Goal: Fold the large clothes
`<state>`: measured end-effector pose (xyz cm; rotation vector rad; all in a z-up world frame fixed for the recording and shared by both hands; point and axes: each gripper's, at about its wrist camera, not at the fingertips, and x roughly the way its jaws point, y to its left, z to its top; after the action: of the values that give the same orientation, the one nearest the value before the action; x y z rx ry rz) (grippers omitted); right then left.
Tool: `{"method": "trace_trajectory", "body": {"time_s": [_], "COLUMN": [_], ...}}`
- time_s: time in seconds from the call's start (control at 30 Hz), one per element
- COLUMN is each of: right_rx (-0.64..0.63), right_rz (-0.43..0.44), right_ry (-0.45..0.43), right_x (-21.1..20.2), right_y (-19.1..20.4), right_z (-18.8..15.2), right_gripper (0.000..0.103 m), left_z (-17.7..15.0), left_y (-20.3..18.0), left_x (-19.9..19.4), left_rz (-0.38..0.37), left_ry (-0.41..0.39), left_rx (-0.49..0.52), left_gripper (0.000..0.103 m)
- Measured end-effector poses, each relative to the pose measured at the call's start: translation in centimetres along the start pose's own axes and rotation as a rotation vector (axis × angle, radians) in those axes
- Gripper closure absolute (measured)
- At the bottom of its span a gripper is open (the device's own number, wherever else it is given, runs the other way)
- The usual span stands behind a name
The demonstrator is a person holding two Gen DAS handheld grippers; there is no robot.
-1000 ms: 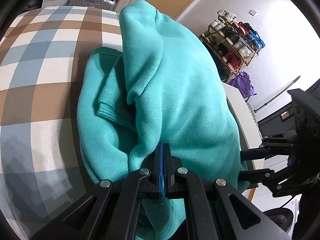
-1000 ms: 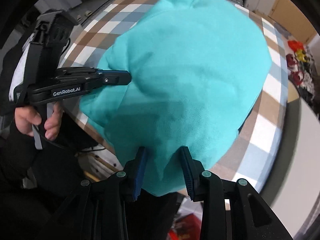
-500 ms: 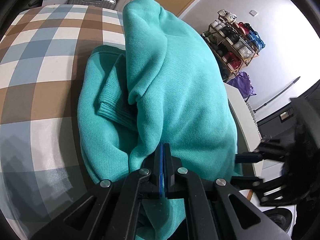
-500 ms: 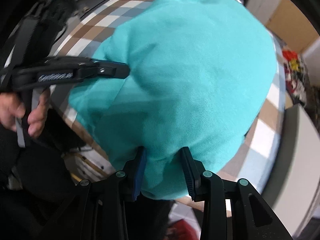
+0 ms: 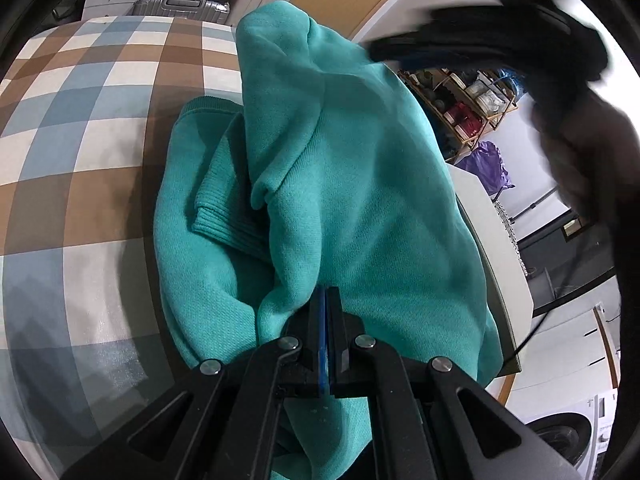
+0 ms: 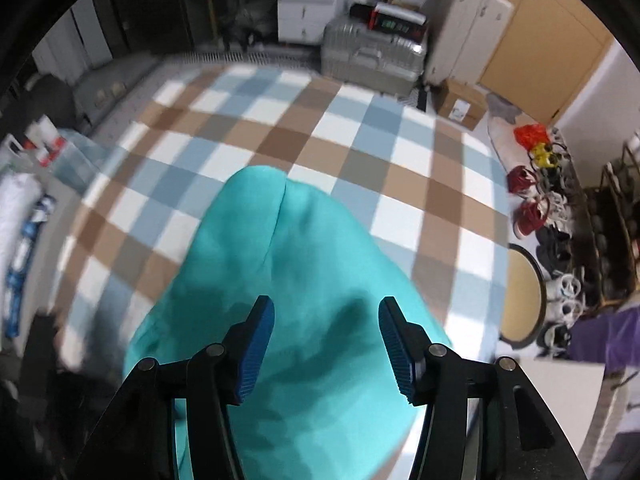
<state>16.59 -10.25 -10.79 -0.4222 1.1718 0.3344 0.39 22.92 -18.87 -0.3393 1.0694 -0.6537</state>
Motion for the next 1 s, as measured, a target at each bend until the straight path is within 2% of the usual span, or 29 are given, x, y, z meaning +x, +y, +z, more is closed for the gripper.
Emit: {"method": "trace_trajectory", "body": {"time_s": [0.07,0.13,0.17,0.33,0.47,0.5,0.57,0.6,0.67,0.77,0.8,0.9,1.0], "right_rx": [-0.019,-0.026,-0.031,-0.069,-0.076,-0.066,-0.053,-0.061,-0.114,-0.190,-0.194,-0.200,-0.252], "right_rz": [-0.025,-0.020,-0.031,-0.054,-0.057,-0.025,0.096,0.145,0.182,0.125,0.098,0.098,0.037], "right_ry": [0.108,0.225,0.242,0.240,0.166,0.124,0.078,0.073,0.093,0.222,0.228,0.219,0.210], "right_x": [3.9,6.8,7.6,8.0,5.8,4.2,1.8,0.8,0.4,3.4,4.8,6.7,7.9], "right_y": [1.4,1.8,2.0,2.8,2.7,2.6,2.8,3.3,4.7,7.1,7.6,8.4,9.8], "right_z": [1.1,0.5,0.3,0.1,1.3,1.5,2.0,1.8,1.3,-0.3,-0.6,-0.5,-0.4], "right_gripper": [0.045,0.045,0.046,0.046,0.046,0.046,0.048,0.048,0.048,0.048,0.047,0.047,0.047], "left_z": [0.0,0.0,0.1,0.4,0.2,0.1,0.0,0.0,-0.1,-0.1,-0.1,-0.1,0.0], "left_y": [0.1,0.1,0.0,0.0,-0.1,-0.2,0.0,0.2,0.5,0.5,0.5,0.4,0.7], "left_x": [0.0,0.0,0.0,0.0,0.1,0.1,0.1,0.0,0.1,0.1,0.1,0.1,0.0], "left_rz": [-0.002,0.002,0.004,-0.002,0.000,0.003,0.000,-0.006,-0.018,-0.021,-0.019,-0.004,-0.006], "left_ry": [0.002,0.007,0.007,0.015,0.011,0.008,0.008,0.008,0.010,0.013,0.012,0.009,0.009], "left_rx": [-0.003,0.000,0.002,-0.007,-0.007,-0.003,-0.004,-0.009,-0.024,-0.029,-0.027,-0.021,-0.028], "left_gripper": [0.103,0.103,0.103,0.103,0.103,0.103,0.103,0.103,0.103,0.103,0.103,0.103,0.103]}}
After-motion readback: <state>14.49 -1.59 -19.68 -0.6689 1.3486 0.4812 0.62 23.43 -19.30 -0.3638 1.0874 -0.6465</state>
